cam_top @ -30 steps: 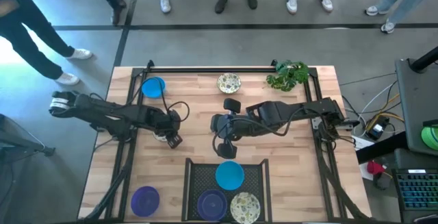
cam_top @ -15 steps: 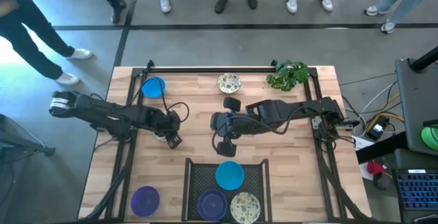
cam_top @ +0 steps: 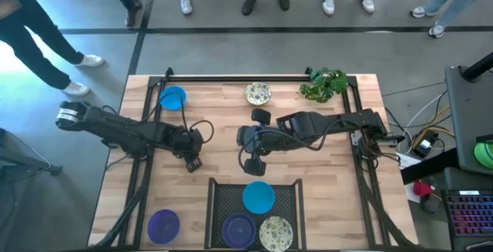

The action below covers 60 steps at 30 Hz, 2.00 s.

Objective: Pick & Place Mini bowls
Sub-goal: Stack the bottom white patterned bowl on top of the white patterned bowl on the shelf

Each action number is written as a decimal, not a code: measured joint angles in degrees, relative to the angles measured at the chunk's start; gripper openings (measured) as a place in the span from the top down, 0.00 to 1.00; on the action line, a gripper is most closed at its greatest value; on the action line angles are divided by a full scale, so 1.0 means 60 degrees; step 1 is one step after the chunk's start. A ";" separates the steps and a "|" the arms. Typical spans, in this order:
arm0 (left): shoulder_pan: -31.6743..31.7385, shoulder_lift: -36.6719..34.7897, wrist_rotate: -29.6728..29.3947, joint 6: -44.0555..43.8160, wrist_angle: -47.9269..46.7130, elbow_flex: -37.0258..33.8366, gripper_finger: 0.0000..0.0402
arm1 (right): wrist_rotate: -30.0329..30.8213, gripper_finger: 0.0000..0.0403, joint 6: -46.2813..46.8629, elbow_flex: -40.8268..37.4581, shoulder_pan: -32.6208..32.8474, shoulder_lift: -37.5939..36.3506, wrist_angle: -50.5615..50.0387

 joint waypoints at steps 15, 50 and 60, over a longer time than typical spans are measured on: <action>-0.0018 0.0004 -0.0309 0.0993 0.0004 -0.0202 0.76 | 0.0000 0.98 -0.0024 0.0000 -0.0055 0.0000 0.0004; -0.0018 -0.0022 -0.0926 0.1427 -0.0288 -0.0886 0.97 | -0.0002 0.98 -0.0184 0.0000 -0.0051 0.0000 0.0006; -0.0014 -0.0013 -0.0986 0.1649 -0.0457 -0.0820 0.98 | -0.0004 0.98 -0.0162 0.0000 -0.0051 0.0000 0.0007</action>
